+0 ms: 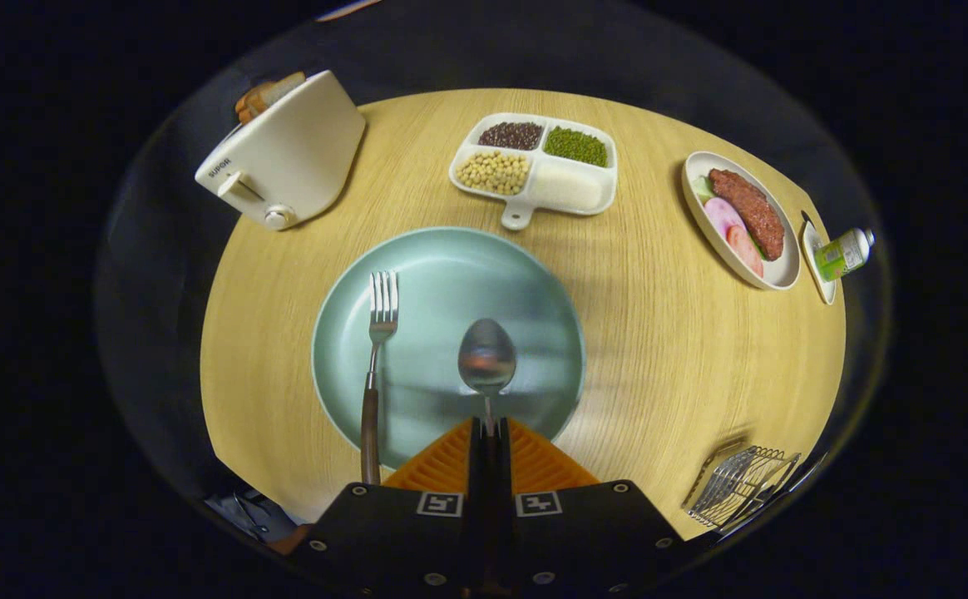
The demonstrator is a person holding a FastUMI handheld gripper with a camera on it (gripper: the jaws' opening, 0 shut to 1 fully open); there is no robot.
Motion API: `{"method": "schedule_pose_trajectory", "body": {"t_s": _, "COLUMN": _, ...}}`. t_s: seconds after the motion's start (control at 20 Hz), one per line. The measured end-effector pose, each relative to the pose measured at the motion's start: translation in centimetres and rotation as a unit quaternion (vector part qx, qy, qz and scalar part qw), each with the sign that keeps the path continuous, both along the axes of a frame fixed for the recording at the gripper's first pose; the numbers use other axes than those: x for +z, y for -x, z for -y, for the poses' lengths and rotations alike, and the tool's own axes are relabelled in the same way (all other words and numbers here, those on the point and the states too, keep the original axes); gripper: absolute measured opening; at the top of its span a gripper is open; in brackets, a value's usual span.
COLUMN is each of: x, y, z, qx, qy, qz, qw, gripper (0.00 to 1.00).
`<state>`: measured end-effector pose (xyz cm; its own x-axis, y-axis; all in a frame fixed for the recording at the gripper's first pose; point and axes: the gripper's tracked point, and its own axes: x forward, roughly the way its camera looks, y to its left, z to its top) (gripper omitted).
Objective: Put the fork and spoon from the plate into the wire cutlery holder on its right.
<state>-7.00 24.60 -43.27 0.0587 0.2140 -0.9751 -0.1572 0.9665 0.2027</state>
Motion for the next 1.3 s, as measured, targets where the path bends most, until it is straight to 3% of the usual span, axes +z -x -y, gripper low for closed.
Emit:
{"method": "schedule_pose_trajectory", "body": {"t_s": 0.35, "x": 2.0, "y": 0.1, "z": 1.7, "qx": -0.023, "qy": -0.032, "qz": 0.014, "qw": 0.999, "gripper": 0.07}}
{"method": "schedule_pose_trajectory", "body": {"t_s": 0.65, "x": 7.4, "y": -0.2, "z": 4.6, "qx": -0.035, "qy": -0.05, "qz": 0.074, "qw": 0.995, "gripper": 0.07}}
{"method": "schedule_pose_trajectory", "body": {"t_s": 1.0, "x": 13.6, "y": 0.2, "z": 13.8, "qx": -0.083, "qy": -0.03, "qz": 0.139, "qw": 0.986, "gripper": 0.07}}
{"method": "schedule_pose_trajectory", "body": {"t_s": 1.3, "x": 14.7, "y": 3.5, "z": 22.2, "qx": -0.129, "qy": 0.013, "qz": 0.144, "qw": 0.981, "gripper": 0.07}}
